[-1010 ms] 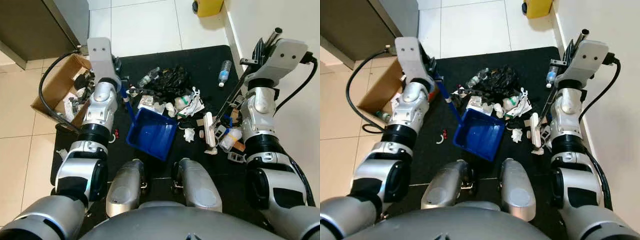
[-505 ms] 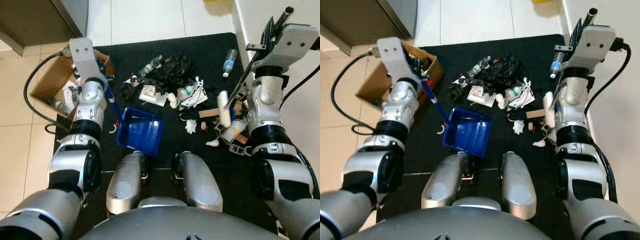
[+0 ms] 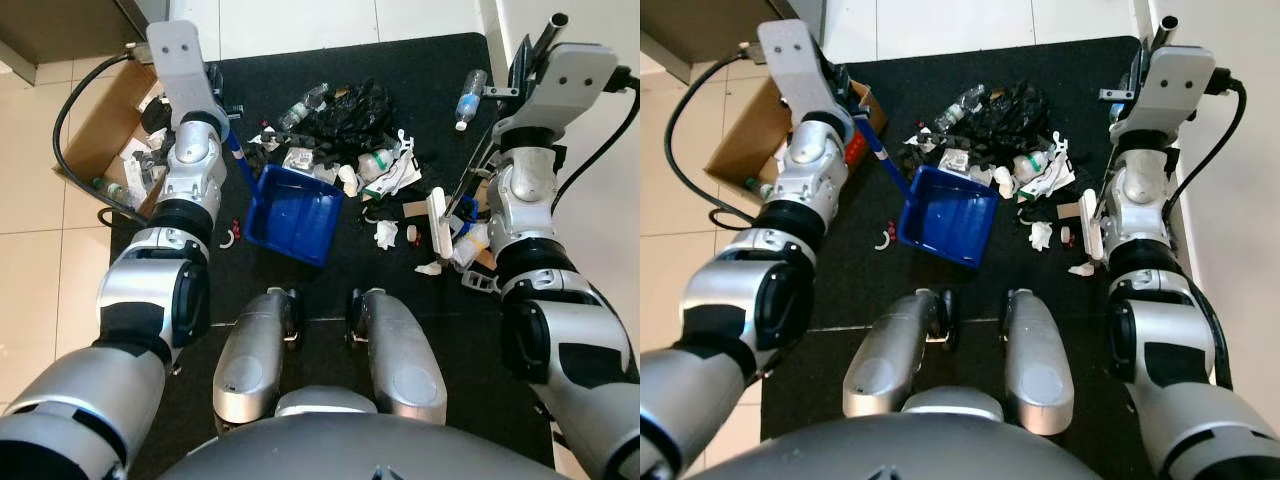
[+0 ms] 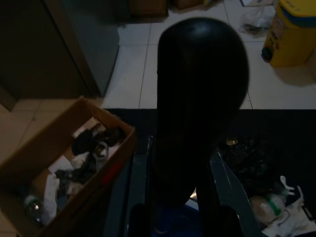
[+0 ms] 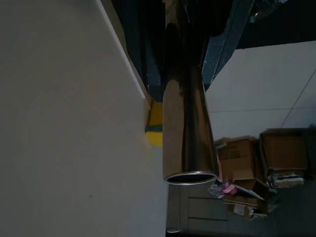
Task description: Sweep floor
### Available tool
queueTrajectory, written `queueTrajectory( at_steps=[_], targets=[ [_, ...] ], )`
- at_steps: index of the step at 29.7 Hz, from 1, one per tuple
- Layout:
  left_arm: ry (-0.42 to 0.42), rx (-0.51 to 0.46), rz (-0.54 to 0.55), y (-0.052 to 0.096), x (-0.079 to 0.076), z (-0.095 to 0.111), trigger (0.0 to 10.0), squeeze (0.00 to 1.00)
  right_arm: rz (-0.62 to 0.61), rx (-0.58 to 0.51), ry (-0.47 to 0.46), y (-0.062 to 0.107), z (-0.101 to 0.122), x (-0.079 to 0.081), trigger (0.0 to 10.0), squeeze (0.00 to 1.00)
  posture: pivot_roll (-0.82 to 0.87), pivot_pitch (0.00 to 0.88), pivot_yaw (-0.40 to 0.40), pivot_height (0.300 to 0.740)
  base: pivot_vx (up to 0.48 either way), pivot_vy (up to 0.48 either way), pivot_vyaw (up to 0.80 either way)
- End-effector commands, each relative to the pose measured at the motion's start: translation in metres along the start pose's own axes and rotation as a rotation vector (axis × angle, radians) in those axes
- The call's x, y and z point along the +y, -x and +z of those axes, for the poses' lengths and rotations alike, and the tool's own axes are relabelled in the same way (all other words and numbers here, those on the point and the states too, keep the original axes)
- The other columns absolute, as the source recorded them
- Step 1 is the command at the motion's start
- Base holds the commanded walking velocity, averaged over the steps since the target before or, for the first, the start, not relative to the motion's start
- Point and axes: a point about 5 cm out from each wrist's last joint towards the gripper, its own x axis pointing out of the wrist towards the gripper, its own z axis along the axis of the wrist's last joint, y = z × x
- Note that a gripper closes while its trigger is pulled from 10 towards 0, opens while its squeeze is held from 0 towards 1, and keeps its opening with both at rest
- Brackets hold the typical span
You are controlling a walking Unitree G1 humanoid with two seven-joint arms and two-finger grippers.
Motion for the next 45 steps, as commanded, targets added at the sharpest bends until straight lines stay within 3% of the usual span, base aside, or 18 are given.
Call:
queueTrajectory(
  at_steps=[1, 10, 13, 17, 22, 25, 30, 31, 32, 35, 38, 45],
  targets=[
    [-0.066, 0.01, 0.001, 0.001, 0.005, -0.004, 10.0, 0.0, -0.014, -0.009, -0.008, 0.001, 0.0, -0.003, 10.0, 0.0, 0.06, 0.265, 0.14, 0.74, 0.0, 0.0, 0.0],
    [-0.014, 0.017, -0.004, 0.002, -0.008, -0.008, 10.0, 0.0, -0.038, -0.004, 0.001, 0.002, -0.003, -0.011, 10.0, 0.0, 0.04, 0.272, 0.152, 0.74, 0.0, 0.0, 0.0],
    [-0.006, 0.024, 0.019, 0.004, -0.018, -0.01, 10.0, 0.0, -0.054, -0.012, 0.089, 0.003, -0.004, -0.024, 10.0, 0.0, 0.04, 0.27, 0.157, 0.74, 0.0, 0.0, 0.0],
    [-0.009, 0.031, -0.016, 0.006, -0.025, -0.013, 10.0, 0.0, -0.064, -0.031, 0.084, 0.001, -0.001, -0.029, 10.0, 0.0, 0.05, 0.27, 0.16, 0.74, 0.0, 0.0, 0.0],
    [-0.01, 0.037, -0.033, 0.008, -0.023, -0.019, 10.0, 0.0, -0.091, -0.028, 0.082, -0.001, -0.001, -0.033, 10.0, 0.0, 0.07, 0.268, 0.168, 0.74, 0.0, 0.0, 0.0],
    [-0.014, 0.038, -0.036, 0.01, -0.018, -0.024, 10.0, 0.0, -0.099, 0.067, -0.017, 0.007, -0.016, -0.023, 10.0, 0.0, 0.11, 0.263, 0.175, 0.74, 0.0, 0.0, 0.0],
    [-0.033, 0.044, -0.037, 0.013, -0.014, -0.03, 10.0, 0.0, -0.093, 0.21, -0.318, 0.016, -0.036, 0.006, 10.0, 0.0, 0.13, 0.259, 0.182, 0.74, 0.0, 0.0, 0.0],
    [-0.033, 0.044, -0.037, 0.013, -0.014, -0.03, 10.0, 0.0, -0.093, 0.21, -0.318, 0.016, -0.036, 0.006, 10.0, 0.0, 0.13, 0.259, 0.182, 0.74, 0.0, 0.0, 0.0],
    [-0.037, 0.045, -0.035, 0.014, -0.013, -0.031, 10.0, 0.0, -0.028, 0.229, -0.397, 0.018, -0.037, 0.023, 10.0, 0.0, 0.14, 0.255, 0.184, 0.74, 0.0, 0.0, 0.0],
    [-0.039, 0.045, -0.033, 0.014, -0.013, -0.031, 10.0, 0.0, 0.012, 0.233, -0.424, 0.019, -0.037, 0.032, 10.0, 0.0, 0.14, 0.252, 0.185, 0.74, 0.0, 0.0, 0.0],
    [-0.05, 0.045, -0.027, 0.014, -0.012, -0.031, 10.0, 0.0, 0.142, 0.224, -0.509, 0.022, -0.032, 0.062, 10.0, 0.0, 0.14, 0.246, 0.18, 0.74, 0.0, 0.0, 0.0],
    [-0.08, 0.055, -0.02, 0.014, -0.014, -0.031, 10.0, 0.0, 0.236, 0.149, -0.644, 0.021, -0.02, 0.085, 10.0, 0.0, 0.12, 0.243, 0.17, 0.74, 0.0, 0.0, 0.0]
  ],
)
